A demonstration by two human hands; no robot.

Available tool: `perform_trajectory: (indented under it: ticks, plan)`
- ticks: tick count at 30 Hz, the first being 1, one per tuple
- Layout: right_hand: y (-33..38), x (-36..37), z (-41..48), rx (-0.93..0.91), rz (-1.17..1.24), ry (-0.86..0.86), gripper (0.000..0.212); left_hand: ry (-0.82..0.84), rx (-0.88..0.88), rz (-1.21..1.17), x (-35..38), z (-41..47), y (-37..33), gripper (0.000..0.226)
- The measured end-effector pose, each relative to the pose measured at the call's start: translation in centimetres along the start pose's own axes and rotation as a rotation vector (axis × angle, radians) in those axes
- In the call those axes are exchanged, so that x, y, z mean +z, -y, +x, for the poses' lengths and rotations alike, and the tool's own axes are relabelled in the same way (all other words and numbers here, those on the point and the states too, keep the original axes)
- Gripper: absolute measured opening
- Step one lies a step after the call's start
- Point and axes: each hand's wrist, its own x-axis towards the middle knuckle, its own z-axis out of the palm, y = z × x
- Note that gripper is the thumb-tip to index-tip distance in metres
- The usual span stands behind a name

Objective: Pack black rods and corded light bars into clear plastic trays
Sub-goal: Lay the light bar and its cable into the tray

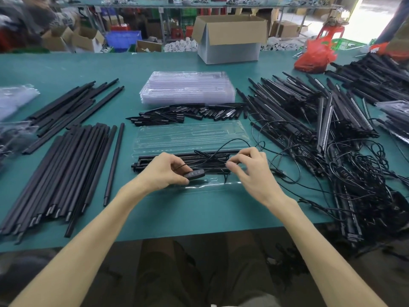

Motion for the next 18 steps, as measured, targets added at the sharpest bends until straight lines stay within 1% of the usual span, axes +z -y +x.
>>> perform_trajectory:
  ticks: [2, 6, 8, 10, 12, 14, 18]
  plan:
    - [0.4, 0.5, -0.3, -0.03, 0.041, 0.009, 0.024, -0.009, 0.0, 0.061, 0.1, 0.1, -0.2, 0.023]
    - [1.2, 1.0, -0.4, -0.094, 0.075, 0.059, 0.026, -0.004, 0.008, 0.136, 0.4, 0.3, -0.6, 0.024]
    - [1.4, 1.3, -0.2, -0.123, 0.03, 0.092, 0.019, -0.001, 0.008, 0.169, 0.4, 0.4, -0.7, 0.024]
    - [1.4, 1.8, -0.1, -0.149, -0.033, 0.084, 0.011, 0.005, 0.013, 0.201, 0.3, 0.4, -0.8, 0.024]
    - [1.5, 2.0, -0.1, -0.159, -0.039, 0.054, 0.013, 0.003, 0.037, 0.247, 0.4, 0.5, -0.9, 0.024]
    - [1.4, 2.2, -0.2, -0.169, -0.037, 0.042, 0.021, 0.0, 0.05, 0.247, 0.4, 0.5, -0.9, 0.023]
    - [1.1, 2.9, -0.7, -0.181, -0.061, 0.099, 0.015, 0.031, 0.066, 0.24, 0.4, 0.6, -0.9, 0.024]
